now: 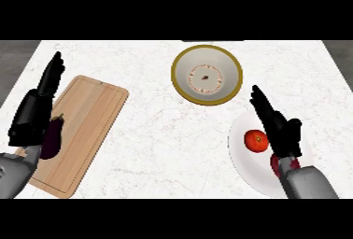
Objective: Pick the tomato from the plate and place it in the bowl
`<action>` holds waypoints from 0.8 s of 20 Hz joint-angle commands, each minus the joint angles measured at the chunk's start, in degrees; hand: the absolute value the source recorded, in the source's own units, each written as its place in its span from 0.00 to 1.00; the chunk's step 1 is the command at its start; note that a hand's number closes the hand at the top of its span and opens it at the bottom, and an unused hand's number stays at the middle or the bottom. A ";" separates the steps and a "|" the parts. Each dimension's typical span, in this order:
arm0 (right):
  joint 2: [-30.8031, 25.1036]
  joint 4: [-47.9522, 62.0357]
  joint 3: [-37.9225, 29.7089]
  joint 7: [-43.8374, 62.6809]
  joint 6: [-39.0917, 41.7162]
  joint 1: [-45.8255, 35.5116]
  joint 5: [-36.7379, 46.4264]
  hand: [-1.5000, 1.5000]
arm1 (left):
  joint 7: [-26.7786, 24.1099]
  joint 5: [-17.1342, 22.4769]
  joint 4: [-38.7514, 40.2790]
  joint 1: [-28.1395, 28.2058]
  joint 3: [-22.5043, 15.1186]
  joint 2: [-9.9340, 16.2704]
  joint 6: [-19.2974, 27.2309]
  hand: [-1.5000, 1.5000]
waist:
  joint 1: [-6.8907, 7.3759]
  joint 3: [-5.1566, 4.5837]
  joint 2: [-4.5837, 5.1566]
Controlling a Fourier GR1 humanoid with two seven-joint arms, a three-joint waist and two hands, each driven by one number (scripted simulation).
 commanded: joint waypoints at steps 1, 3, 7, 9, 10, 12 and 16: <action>0.13 -5.57 0.26 0.48 4.22 -0.44 -2.56 0.00 | 0.68 0.39 2.25 -2.59 2.53 -1.52 -1.25 0.50 | -0.32 -0.91 -0.38; 4.36 -7.84 5.22 -3.46 8.07 -3.69 -4.21 0.00 | -1.28 6.22 2.08 0.33 5.85 -1.80 -1.96 0.50 | 0.89 -0.98 -0.42; -7.45 -9.27 7.82 -8.66 5.03 -10.87 15.42 0.00 | 1.06 10.06 1.76 0.94 6.73 -4.85 -1.34 0.50 | 0.45 -2.39 -2.45; 5.55 -10.29 7.89 -15.20 -9.51 -2.93 16.60 0.00 | -0.84 13.45 2.86 2.35 9.92 -5.70 -2.45 0.50 | -0.62 -1.10 -0.82; 5.74 -13.05 8.84 -17.29 -11.92 0.85 18.32 0.00 | -0.99 13.65 2.85 3.35 10.69 -5.24 -2.47 0.50 | -1.27 -1.04 -1.09; 6.55 -13.75 14.63 -22.73 -14.38 5.00 24.38 0.00 | -2.21 14.65 5.53 1.21 12.36 -5.31 -4.11 0.50 | -1.38 -1.00 -0.57; 3.33 -21.82 20.43 -19.38 -16.71 13.79 31.99 0.00 | -2.11 15.96 6.84 0.53 14.09 -5.75 -6.82 0.50 | -1.08 -0.97 -0.54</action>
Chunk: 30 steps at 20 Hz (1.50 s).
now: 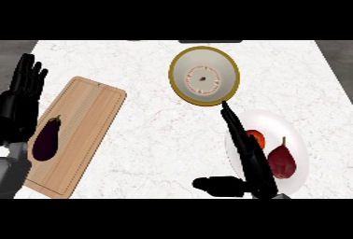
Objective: Pick the tomato from the plate and place it in the bowl
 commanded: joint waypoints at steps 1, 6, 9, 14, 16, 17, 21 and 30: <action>-3.65 -8.16 3.86 4.14 -3.60 5.16 10.61 0.00 | 0.33 2.73 -1.14 1.31 3.73 1.92 -3.20 0.50 | 0.19 0.02 -0.03; -14.97 -21.32 -2.10 18.19 2.08 10.68 16.13 0.00 | -0.15 1.72 -0.42 2.59 3.60 0.74 -2.10 0.50 | -0.73 -0.06 -0.15; -20.09 -27.65 -5.53 26.11 7.57 13.22 17.55 0.00 | -1.93 1.62 -1.14 4.55 3.43 0.76 -3.99 0.50 | -0.46 -0.08 -0.13; -29.80 -34.04 -6.40 39.67 24.04 12.64 17.04 0.00 | -0.68 2.03 -0.38 2.45 3.83 1.12 -4.60 0.50 | 0.11 -0.24 0.14; -31.79 -36.66 -7.34 43.73 29.42 12.41 13.65 0.00 | 1.35 0.91 -3.19 2.03 2.44 -0.04 -2.38 0.50 | 0.62 -0.07 0.13; -32.07 -36.31 -7.15 43.74 31.24 11.70 12.48 0.00 | 1.78 0.24 0.08 -1.14 2.72 0.22 -2.61 0.50 | 0.19 -0.02 0.41; -35.08 -42.00 -8.09 52.76 41.18 9.04 8.11 0.00 | 3.03 -0.17 -2.06 0.04 2.84 -0.24 -2.09 0.50 | 0.84 -0.01 0.32; -24.07 -27.92 -5.90 48.61 42.85 4.54 15.02 0.00 | -0.50 -2.44 0.11 1.74 6.57 -3.70 -6.33 0.50 | 0.86 0.11 0.39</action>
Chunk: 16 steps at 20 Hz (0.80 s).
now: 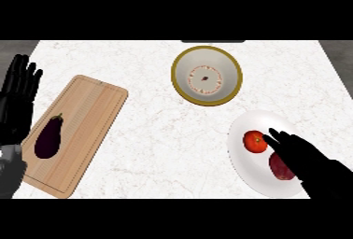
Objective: Pick the tomato from the plate and place it in the bowl
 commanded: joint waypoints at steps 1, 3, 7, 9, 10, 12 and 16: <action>4.58 8.21 1.37 -1.02 1.67 -5.14 1.86 0.00 | -0.36 -0.84 6.26 -4.32 2.42 0.27 -2.34 0.50 | 0.05 0.03 0.17; 3.62 6.66 -1.08 -4.51 2.27 0.05 3.06 0.00 | 0.49 -0.90 2.80 -1.94 3.65 0.20 -3.56 0.50 | -0.11 0.05 0.02; 9.07 15.82 0.03 -7.13 0.65 -5.44 5.20 0.00 | 0.73 -0.99 4.15 -3.32 4.41 -1.14 -4.32 0.50 | 0.12 0.04 0.12; 7.69 13.07 -2.18 -9.06 1.75 -0.29 5.53 0.00 | 5.23 -1.84 -1.70 -1.60 5.08 0.04 -4.11 0.50 | -0.02 0.05 -0.01; 9.09 15.31 -1.65 -7.69 2.34 -3.48 6.69 0.00 | 1.68 -5.75 2.96 -4.85 1.70 -4.30 -1.11 0.50 | -0.16 0.04 0.07; 7.94 19.01 -4.37 -13.03 1.20 -2.02 7.87 0.00 | 1.80 -4.19 1.59 -1.72 3.97 -3.88 -3.48 0.50 | -0.07 0.05 0.05; 8.36 26.41 -5.80 -19.78 -3.02 -1.72 11.49 0.00 | 2.18 -6.59 -0.54 -0.55 3.28 -5.86 -1.68 0.50 | -0.03 0.06 0.04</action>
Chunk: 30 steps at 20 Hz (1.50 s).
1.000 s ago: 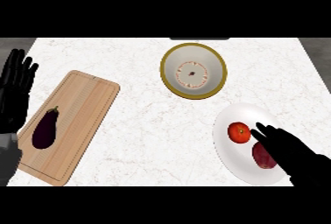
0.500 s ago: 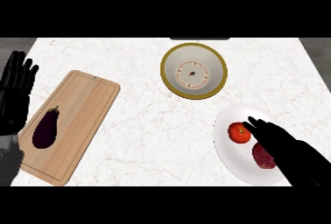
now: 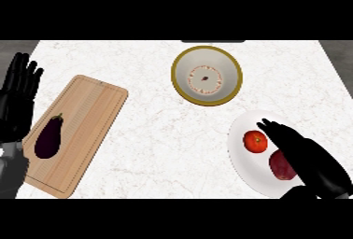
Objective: Pick the tomato from the plate and place it in the bowl
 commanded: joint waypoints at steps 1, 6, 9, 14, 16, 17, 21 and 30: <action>2.21 1.30 0.19 -1.70 -0.58 2.02 3.72 0.00 | -1.12 -1.09 -2.96 4.91 0.40 -1.71 -2.10 0.50 | 0.03 -0.01 -0.06; 4.51 8.37 -1.79 -9.36 -2.47 -1.16 5.57 0.00 | -0.14 -3.56 1.59 -0.97 1.15 -3.47 -1.42 0.50 | -0.10 -0.01 0.00; 4.90 8.45 -1.77 -12.66 -3.58 1.24 7.21 0.00 | -1.32 -2.07 2.14 0.14 4.18 -1.82 -5.36 0.50 | -0.13 -0.01 -0.04; 9.24 22.23 -1.63 -16.79 -7.48 -6.93 11.53 0.00 | 1.76 -3.78 -1.37 0.48 3.50 -3.78 -3.20 0.50 | 0.25 0.00 0.02; 5.16 19.86 -5.34 -18.69 -4.25 -3.95 9.53 0.00 | 4.00 -4.10 -0.73 -2.84 3.69 -3.56 -2.90 0.50 | -0.06 0.00 -0.01; 8.31 16.94 -3.34 -15.29 -3.61 -3.76 11.75 0.00 | 0.55 -3.79 4.57 -3.48 6.67 -2.20 -5.56 0.50 | -0.14 -0.02 0.00; 11.37 21.68 -2.79 -14.47 -4.02 -6.20 14.32 0.00 | 3.61 -4.05 -4.47 1.53 5.39 -4.45 -4.68 0.50 | 0.20 -0.01 -0.05; 15.91 34.03 -2.99 -18.61 -12.33 -6.64 19.49 0.00 | 2.50 -4.66 -3.68 1.44 6.88 -4.92 -6.68 0.50 | 0.25 0.01 0.00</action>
